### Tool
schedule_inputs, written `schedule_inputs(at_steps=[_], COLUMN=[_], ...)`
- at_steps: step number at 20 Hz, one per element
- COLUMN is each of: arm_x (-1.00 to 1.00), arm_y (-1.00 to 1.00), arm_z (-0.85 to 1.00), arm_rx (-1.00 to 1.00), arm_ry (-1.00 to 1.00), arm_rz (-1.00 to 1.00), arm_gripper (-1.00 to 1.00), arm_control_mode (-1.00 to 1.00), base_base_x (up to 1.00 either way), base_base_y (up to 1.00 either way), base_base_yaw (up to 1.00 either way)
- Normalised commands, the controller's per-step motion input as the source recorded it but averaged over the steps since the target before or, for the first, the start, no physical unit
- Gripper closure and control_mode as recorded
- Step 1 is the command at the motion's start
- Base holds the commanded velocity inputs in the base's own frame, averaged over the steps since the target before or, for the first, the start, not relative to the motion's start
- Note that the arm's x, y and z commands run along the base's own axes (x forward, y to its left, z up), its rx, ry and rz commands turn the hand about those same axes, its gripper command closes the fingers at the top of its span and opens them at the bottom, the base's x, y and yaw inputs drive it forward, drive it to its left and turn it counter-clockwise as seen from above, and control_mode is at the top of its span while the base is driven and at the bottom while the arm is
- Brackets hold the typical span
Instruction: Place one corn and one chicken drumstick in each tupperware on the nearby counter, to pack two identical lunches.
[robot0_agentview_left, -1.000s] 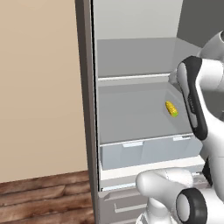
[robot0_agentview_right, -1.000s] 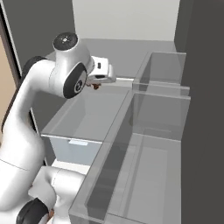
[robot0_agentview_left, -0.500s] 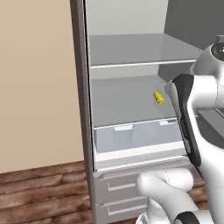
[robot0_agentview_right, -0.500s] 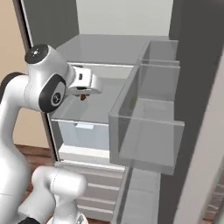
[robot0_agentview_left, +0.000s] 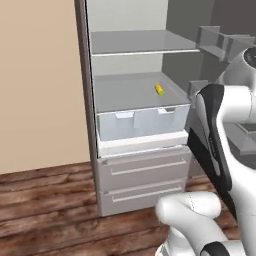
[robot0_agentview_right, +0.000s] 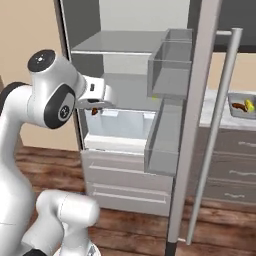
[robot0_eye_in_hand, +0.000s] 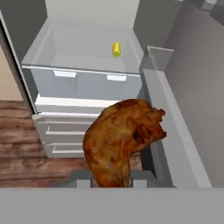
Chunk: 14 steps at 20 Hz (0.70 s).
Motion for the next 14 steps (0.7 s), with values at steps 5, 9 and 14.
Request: schedule_inputs(at_steps=[5,9,14], arm_x=[0.0,0.0,0.0], arm_y=[0.0,0.0,0.0], arm_z=[0.0,0.0,0.0], arm_rx=[0.0,0.0,0.0], arm_ry=[0.0,0.0,0.0], arm_rz=[0.0,0.0,0.0], arm_gripper=[1.0,1.0,1.0], arm_control_mode=[1.0,1.0,1.0], base_base_x=[-1.0,-1.0,-0.92], base_base_y=[0.0,0.0,-0.13], base_base_yaw=[-0.02,-0.01,-0.03])
